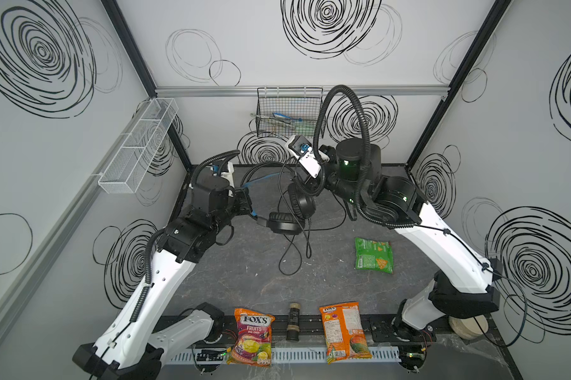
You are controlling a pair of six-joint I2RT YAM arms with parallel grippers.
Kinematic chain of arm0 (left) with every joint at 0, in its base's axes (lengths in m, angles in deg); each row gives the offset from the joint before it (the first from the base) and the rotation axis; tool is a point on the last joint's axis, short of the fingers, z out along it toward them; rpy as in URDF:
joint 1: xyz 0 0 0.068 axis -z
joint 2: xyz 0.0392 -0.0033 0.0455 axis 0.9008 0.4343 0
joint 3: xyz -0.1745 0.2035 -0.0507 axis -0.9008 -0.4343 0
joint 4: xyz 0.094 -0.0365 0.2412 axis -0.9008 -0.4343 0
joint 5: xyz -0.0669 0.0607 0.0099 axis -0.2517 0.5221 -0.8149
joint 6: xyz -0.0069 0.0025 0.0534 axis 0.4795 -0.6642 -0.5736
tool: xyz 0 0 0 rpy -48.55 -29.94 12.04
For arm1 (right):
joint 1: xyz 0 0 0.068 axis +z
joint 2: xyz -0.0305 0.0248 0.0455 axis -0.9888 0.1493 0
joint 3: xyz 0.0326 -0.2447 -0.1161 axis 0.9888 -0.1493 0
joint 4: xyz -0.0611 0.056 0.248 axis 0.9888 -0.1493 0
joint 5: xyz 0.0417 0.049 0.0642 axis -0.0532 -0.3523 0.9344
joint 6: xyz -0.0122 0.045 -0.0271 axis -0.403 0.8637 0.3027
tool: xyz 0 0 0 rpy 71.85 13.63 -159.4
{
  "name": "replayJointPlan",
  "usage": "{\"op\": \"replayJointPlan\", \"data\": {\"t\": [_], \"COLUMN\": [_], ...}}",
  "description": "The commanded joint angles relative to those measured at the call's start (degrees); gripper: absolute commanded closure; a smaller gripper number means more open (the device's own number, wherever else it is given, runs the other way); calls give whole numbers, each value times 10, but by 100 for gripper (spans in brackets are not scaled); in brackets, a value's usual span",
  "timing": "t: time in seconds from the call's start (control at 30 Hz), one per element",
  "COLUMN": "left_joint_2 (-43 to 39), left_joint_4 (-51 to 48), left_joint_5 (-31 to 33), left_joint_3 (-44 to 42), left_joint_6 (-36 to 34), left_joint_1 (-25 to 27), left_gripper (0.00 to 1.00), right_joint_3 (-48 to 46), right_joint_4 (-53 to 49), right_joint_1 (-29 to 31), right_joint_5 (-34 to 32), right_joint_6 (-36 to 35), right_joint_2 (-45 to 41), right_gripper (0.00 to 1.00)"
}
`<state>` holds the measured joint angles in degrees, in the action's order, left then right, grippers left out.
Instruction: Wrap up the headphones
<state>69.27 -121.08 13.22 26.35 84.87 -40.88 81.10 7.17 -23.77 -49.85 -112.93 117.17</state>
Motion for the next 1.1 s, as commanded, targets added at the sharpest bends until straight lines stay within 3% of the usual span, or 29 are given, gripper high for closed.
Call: {"op": "replayJointPlan", "data": {"t": [0.0,0.33,0.47,0.63,0.73,0.87,0.97,1.07], "left_joint_2": [-22,-28,-21,-4,14,18,16,-4], "left_joint_4": [77,108,110,111,126,136,122,135], "left_joint_5": [-98,-207,-152,-48,-38,-30,-19,-50], "left_joint_3": [-9,-46,-60,-72,-64,-53,-47,-66], "left_joint_6": [34,53,70,81,44,-9,-13,7], "left_joint_1": [6,21,28,28,36,50,39,3], "left_gripper": [100,100,100,100,100,100,100,100], "right_joint_3": [-11,-20,10,0,2,51,76,95], "right_joint_4": [-21,-52,-64,-24,0,-3,5,5], "right_joint_1": [-9,-33,-23,47,82,101,106,107], "right_joint_5": [9,-19,-62,-168,-196,-177,-184,-209], "right_joint_6": [30,60,65,5,-32,-49,-51,-50], "right_joint_2": [-7,-6,1,-8,-5,12,16,18], "right_gripper": [100,100,100,100,100,100,100,100]}}
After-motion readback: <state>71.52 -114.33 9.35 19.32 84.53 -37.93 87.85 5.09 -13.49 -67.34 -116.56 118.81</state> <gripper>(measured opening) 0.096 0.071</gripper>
